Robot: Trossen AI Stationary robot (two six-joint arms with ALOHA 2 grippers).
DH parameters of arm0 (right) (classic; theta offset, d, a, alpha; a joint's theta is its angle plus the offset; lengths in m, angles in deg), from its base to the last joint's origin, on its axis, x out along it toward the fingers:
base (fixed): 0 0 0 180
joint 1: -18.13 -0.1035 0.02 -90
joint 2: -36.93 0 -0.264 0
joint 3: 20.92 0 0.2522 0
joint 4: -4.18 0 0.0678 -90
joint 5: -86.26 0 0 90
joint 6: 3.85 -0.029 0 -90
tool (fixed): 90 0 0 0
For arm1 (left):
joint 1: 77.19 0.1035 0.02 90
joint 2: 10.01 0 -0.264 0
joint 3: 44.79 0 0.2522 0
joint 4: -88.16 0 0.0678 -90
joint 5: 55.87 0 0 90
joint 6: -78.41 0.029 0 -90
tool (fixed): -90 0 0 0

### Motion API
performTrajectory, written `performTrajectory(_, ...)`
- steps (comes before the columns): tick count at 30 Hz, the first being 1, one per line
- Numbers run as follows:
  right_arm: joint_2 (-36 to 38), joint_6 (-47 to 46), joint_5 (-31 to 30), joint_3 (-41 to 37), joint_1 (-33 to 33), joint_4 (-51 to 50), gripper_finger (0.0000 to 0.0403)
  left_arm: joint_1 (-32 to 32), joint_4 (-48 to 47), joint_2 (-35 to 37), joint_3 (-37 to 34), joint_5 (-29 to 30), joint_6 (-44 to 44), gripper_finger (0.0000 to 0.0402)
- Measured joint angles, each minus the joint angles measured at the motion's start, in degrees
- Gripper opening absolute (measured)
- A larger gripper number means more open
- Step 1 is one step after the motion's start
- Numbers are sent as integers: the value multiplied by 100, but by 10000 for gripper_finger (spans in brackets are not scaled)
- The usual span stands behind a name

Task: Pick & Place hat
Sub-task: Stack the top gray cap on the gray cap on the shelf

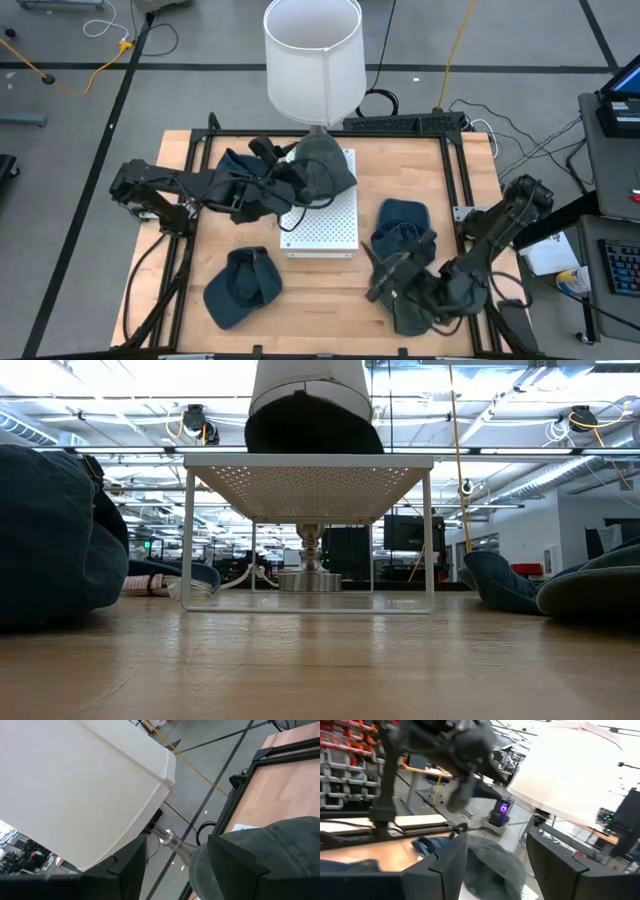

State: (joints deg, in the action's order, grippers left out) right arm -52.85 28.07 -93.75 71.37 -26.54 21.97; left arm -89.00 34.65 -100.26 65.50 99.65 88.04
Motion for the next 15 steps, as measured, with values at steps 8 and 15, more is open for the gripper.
performTrajectory(8, 770, 204, 325, -1088, 608, 1, 197, -178, 8, 21, 0, -97, -295, 214)
performTrajectory(15, 1125, -588, 628, -1740, 1357, -11, 197, -210, 0, 345, -1, -718, -1297, 214)
